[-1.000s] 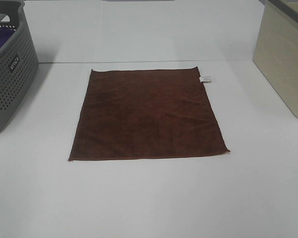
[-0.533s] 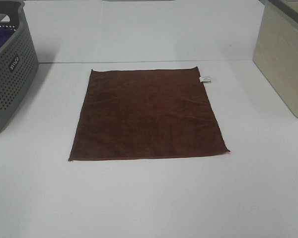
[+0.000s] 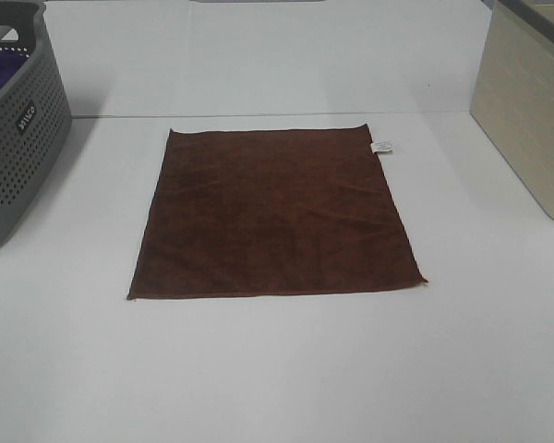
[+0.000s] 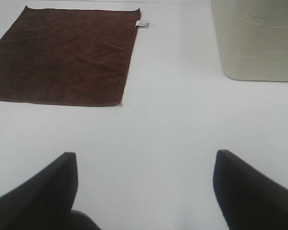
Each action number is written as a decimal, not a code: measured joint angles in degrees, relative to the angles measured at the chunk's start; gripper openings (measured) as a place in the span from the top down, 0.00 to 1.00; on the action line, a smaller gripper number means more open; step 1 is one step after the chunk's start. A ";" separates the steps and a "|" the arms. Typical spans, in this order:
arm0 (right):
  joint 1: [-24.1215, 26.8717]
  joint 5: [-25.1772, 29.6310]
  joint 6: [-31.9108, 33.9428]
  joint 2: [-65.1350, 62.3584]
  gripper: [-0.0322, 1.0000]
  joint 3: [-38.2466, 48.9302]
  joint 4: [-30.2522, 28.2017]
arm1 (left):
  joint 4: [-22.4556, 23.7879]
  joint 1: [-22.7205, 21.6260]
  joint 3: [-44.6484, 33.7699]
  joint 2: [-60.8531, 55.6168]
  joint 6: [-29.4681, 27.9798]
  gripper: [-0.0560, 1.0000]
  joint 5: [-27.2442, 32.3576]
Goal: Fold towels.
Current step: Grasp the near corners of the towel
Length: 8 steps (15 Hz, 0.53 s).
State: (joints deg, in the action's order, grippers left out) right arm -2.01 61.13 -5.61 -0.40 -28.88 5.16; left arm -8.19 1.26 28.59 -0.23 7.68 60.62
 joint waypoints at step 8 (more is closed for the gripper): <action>0.00 0.00 0.00 0.00 0.25 0.00 0.00 | 0.00 0.00 0.00 0.00 0.00 0.27 0.00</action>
State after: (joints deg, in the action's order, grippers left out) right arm -2.01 61.13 -5.61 -0.40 -28.88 5.16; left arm -8.19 1.26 28.59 -0.23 7.68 60.62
